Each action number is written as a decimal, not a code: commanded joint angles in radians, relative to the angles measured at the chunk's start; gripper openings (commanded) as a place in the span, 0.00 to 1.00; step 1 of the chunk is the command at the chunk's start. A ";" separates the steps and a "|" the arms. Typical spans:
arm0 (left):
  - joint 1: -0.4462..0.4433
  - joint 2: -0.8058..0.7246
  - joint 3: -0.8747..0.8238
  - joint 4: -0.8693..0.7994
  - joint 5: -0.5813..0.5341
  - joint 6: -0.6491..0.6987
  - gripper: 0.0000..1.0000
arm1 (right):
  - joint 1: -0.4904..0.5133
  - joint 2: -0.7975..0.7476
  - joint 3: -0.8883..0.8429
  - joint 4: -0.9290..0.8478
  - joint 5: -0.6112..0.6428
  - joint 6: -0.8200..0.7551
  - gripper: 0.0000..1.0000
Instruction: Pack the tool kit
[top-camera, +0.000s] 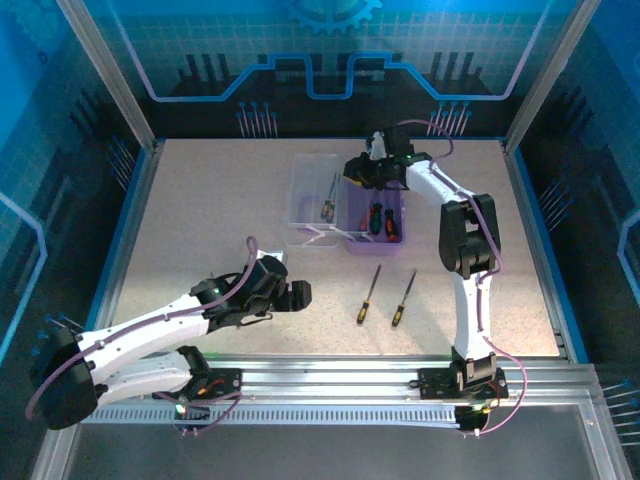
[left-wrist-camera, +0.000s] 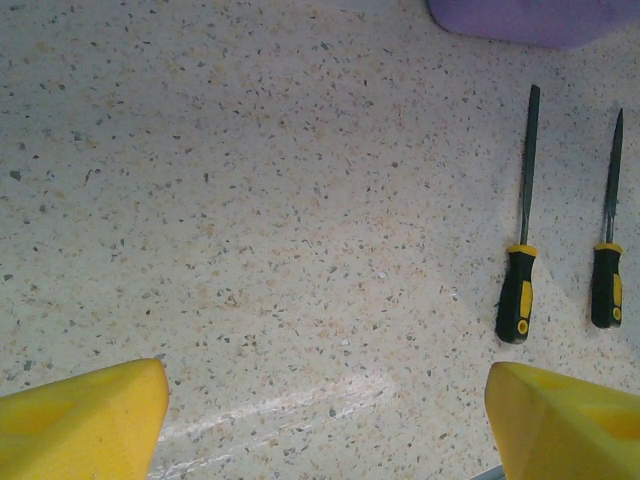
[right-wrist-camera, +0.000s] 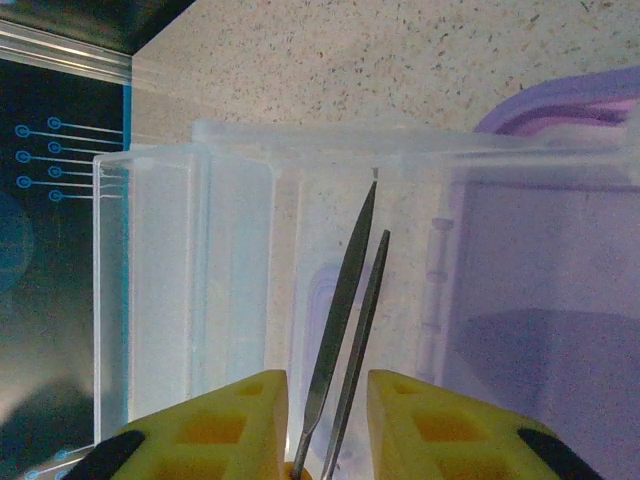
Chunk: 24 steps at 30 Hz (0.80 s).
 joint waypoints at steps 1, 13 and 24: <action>-0.007 0.008 0.012 0.020 0.032 -0.007 0.83 | -0.002 -0.128 -0.040 -0.011 0.013 -0.019 0.29; -0.137 0.252 0.207 -0.026 0.008 0.022 0.79 | -0.012 -0.683 -0.628 0.090 0.216 -0.036 0.38; -0.241 0.636 0.490 -0.021 0.043 0.095 0.72 | -0.012 -1.094 -1.096 0.151 0.377 -0.018 0.65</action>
